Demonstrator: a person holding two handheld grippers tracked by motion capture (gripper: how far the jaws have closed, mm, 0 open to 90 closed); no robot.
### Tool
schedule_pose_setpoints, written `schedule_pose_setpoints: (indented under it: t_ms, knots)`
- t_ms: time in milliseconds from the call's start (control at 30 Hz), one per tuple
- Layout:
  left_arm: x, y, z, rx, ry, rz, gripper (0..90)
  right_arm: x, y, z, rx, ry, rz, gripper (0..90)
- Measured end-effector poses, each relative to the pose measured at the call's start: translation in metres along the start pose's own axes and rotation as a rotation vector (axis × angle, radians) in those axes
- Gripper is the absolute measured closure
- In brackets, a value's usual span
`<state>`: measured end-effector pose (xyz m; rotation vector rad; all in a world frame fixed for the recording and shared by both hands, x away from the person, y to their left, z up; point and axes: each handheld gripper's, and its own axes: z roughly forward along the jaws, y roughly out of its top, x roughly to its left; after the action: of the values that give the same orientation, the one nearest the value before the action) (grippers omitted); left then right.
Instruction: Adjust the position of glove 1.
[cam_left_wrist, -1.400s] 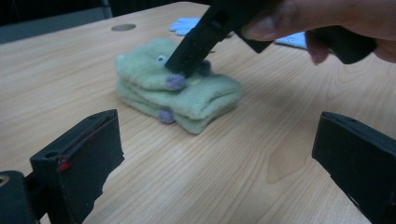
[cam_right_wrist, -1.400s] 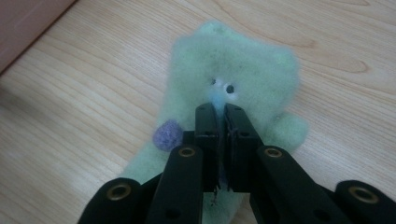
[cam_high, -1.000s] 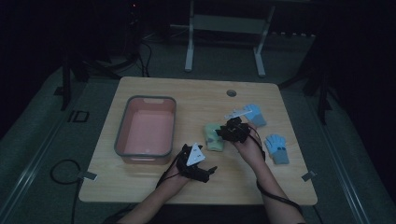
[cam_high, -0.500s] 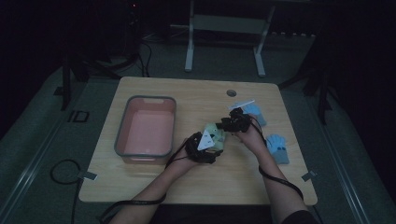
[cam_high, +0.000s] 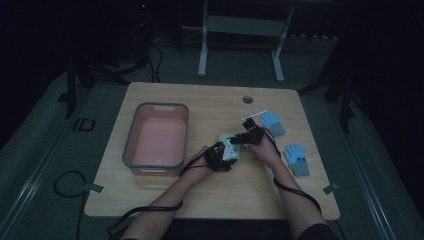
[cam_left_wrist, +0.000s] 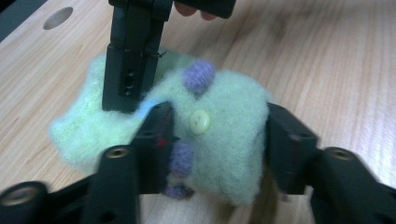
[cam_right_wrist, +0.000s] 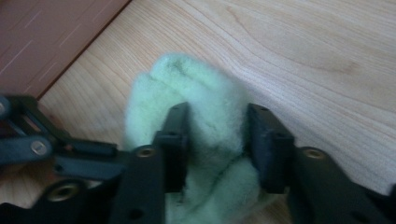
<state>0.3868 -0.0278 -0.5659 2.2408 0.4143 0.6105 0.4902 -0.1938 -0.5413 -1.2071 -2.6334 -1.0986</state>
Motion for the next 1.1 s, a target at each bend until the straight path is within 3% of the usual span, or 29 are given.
schedule_pose_setpoints:
  t_ms: [100, 200, 533, 867, 1100]
  knots:
    - [0.000, 0.004, -0.002, -0.005, 0.013, -0.008, 65.8, 0.006, 0.003, -0.002, 0.004, -0.033, -0.020, 72.0]
    - [0.003, 0.008, -0.006, 0.012, -0.002, -0.014, 71.8, 0.009, 0.003, -0.005, -0.004, -0.040, -0.015, 74.1]
    - [0.011, 0.026, -0.027, 0.028, -0.033, -0.008, 74.9, 0.022, 0.007, -0.023, -0.047, -0.037, -0.036, 74.8]
    - [0.008, 0.043, -0.044, 0.037, -0.051, 0.064, 75.1, 0.034, 0.005, -0.043, -0.081, -0.026, -0.055, 74.9]
    - [0.014, 0.052, -0.056, 0.038, -0.064, 0.080, 75.4, 0.040, 0.011, -0.054, -0.103, -0.009, -0.052, 74.9]
